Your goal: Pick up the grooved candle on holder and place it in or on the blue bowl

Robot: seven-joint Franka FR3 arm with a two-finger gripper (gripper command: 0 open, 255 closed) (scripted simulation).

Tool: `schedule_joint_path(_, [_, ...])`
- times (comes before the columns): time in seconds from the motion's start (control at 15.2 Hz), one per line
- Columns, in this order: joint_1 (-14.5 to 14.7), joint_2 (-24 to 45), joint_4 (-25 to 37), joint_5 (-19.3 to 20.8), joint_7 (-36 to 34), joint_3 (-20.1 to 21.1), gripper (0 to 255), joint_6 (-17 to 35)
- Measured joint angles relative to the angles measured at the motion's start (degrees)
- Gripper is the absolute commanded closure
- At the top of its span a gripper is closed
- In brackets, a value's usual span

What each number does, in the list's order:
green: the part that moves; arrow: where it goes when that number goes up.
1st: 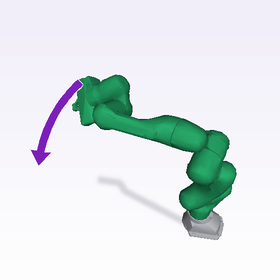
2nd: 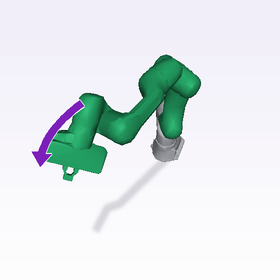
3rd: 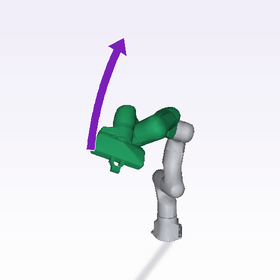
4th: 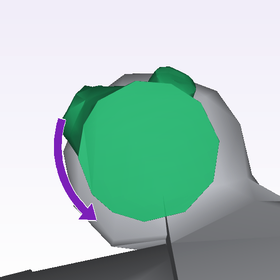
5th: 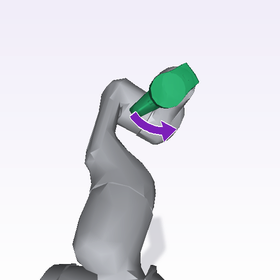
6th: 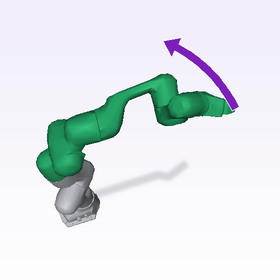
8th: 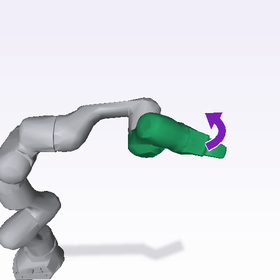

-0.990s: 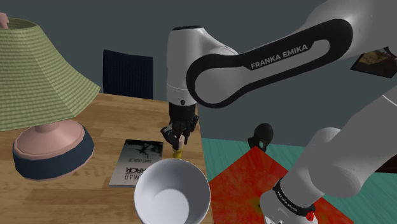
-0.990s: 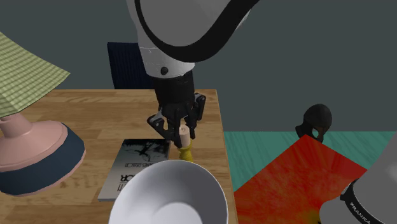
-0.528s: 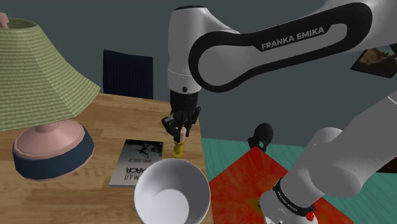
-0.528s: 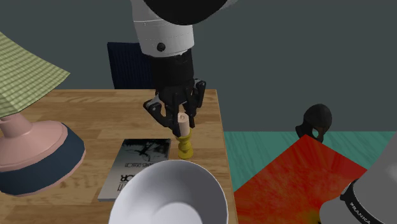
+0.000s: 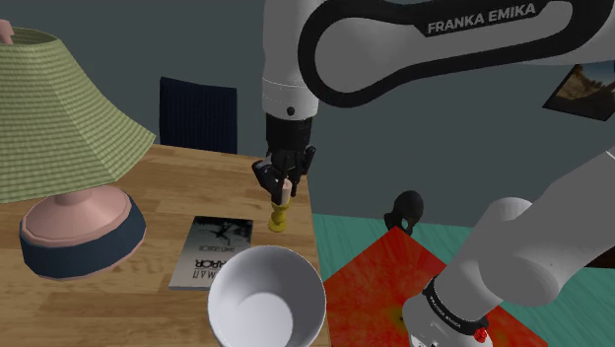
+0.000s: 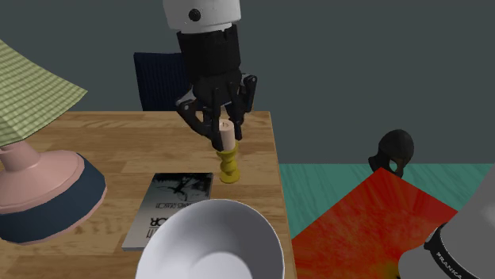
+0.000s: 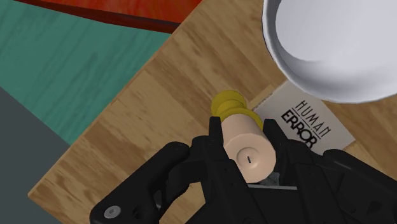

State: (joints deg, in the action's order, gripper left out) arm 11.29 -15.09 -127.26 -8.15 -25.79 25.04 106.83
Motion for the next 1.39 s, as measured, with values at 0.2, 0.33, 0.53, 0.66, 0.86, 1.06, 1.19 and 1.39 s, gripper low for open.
schedule_joint_path(0.2, [0.03, -0.71, 1.64, -0.12, -0.01, -0.20, 255, -2.30])
schedule_joint_path(0.33, [0.00, -1.23, 2.85, -0.18, 0.10, -0.45, 255, -4.00])
schedule_joint_path(0.53, [-0.13, -1.35, 4.96, -0.05, 0.14, -0.70, 255, -6.26])
schedule_joint_path(0.66, [-0.13, -1.68, 6.38, -0.09, 0.09, -0.85, 255, -7.99])
schedule_joint_path(0.86, [-0.23, -1.78, 8.60, 0.02, 0.07, -1.07, 255, -10.31])
schedule_joint_path(1.06, [-0.31, -1.74, 10.71, 0.13, -0.02, -1.22, 255, -12.38])
schedule_joint_path(1.19, [0.38, -2.01, 11.75, -0.42, -1.67, -0.21, 255, -13.52])
schedule_joint_path(1.39, [1.73, -3.04, 12.91, -1.69, -4.82, 1.68, 255, -15.29])
